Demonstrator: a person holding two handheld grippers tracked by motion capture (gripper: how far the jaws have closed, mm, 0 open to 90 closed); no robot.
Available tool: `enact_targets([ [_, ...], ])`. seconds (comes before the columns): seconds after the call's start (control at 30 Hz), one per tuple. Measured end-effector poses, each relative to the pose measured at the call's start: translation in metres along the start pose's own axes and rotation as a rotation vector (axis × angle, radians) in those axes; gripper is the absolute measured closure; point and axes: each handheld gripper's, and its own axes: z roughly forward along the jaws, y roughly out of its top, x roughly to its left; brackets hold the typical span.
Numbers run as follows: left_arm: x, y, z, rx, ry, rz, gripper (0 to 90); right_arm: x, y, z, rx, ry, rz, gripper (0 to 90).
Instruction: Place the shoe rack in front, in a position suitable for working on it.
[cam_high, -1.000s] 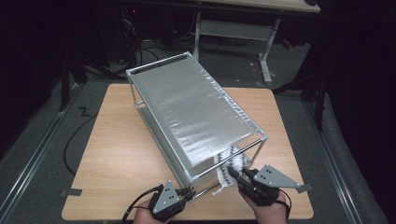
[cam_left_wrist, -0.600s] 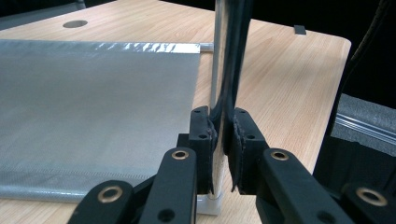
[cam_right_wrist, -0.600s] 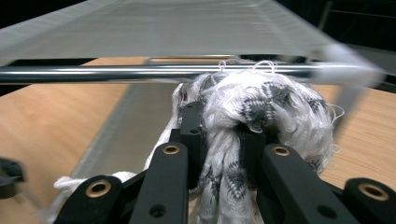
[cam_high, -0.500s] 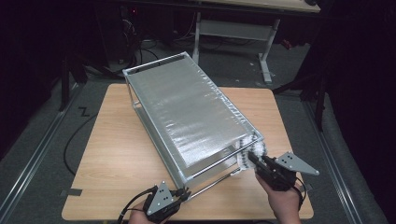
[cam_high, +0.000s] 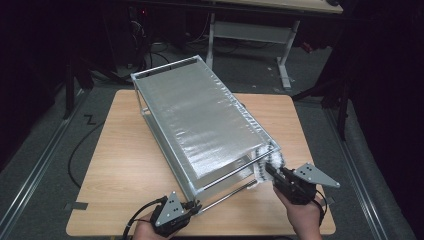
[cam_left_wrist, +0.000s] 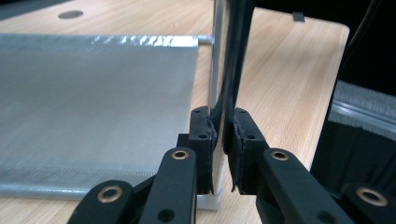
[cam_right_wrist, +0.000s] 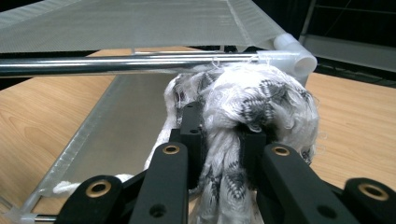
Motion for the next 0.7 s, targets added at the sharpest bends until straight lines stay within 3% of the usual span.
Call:
enact_targets([
  [0.37,0.000,0.002,0.003,0.000,-0.005,0.009,80.7,-0.002,-0.007,0.006,0.037,-0.033,-0.013,77.7],
  [0.57,0.000,0.002,0.003,0.000,0.001,0.008,80.7,-0.005,-0.015,0.011,0.076,-0.042,-0.006,77.8],
  [0.7,0.000,0.002,0.003,0.001,-0.002,0.008,80.7,-0.010,-0.025,0.015,0.107,-0.037,0.026,77.8],
])
